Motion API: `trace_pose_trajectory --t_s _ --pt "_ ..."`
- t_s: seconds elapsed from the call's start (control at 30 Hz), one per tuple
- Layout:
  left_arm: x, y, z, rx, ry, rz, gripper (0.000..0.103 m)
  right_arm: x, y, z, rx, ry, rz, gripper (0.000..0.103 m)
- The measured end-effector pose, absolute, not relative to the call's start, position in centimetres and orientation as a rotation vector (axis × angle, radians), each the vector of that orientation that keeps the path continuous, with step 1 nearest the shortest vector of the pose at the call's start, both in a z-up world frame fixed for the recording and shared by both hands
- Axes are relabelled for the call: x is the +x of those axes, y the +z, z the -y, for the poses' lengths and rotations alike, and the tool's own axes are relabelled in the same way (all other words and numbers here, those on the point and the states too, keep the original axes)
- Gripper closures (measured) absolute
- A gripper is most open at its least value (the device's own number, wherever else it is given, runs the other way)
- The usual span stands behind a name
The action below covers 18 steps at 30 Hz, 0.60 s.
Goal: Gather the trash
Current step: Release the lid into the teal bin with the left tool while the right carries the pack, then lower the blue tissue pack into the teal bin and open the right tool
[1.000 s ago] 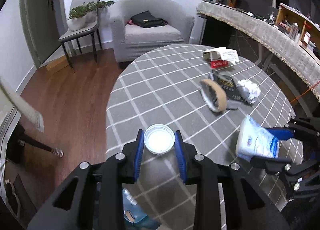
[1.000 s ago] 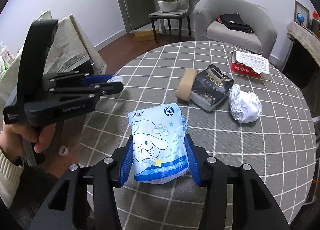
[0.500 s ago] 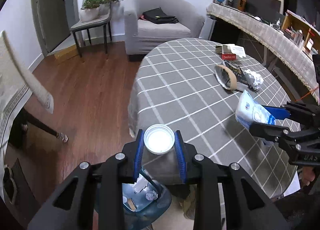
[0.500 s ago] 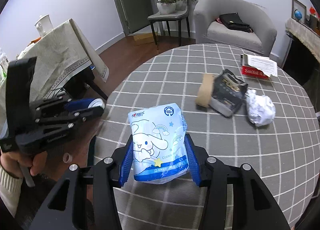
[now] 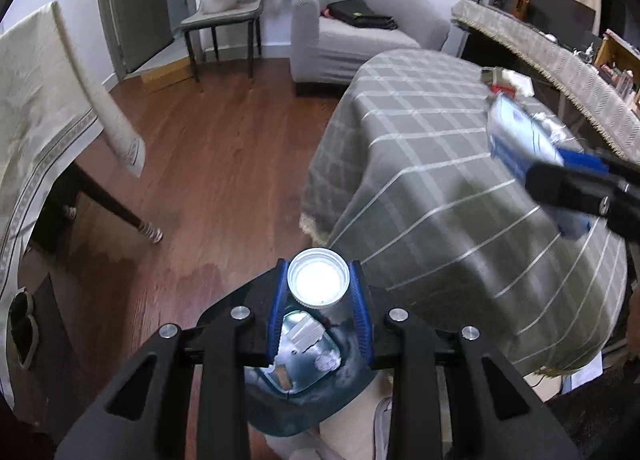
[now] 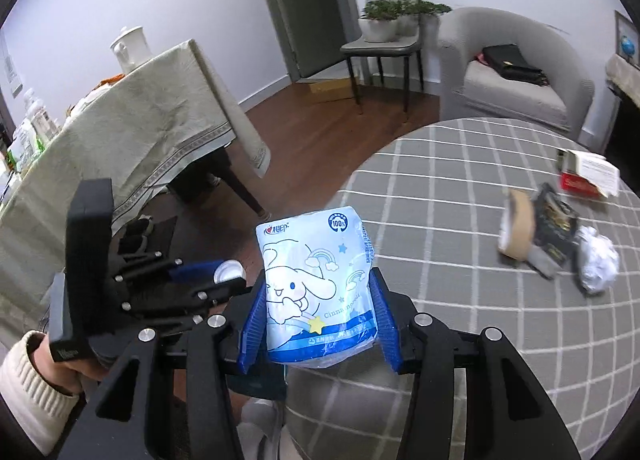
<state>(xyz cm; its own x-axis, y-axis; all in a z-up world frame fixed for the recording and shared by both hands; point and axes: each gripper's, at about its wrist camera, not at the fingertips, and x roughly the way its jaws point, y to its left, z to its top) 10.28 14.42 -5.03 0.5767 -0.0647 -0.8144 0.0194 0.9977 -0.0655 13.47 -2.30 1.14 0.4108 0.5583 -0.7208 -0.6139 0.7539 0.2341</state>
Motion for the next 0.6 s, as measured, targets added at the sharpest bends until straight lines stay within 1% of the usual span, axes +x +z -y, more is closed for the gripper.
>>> trace_pose_trajectory --t_s 0.17,0.6 --pt "9.3 -7.2 -16.3 -0.081 -0.020 -0.997 0.070 13.0 1.7 0.3 -0.079 0.781 -0.863 0.054" --pt "7.0 -14.5 -19.5 -0.112 0.009 -1.175 0.070 11.7 0.7 -5.7 -0.162 0.856 -0.912 0.054"
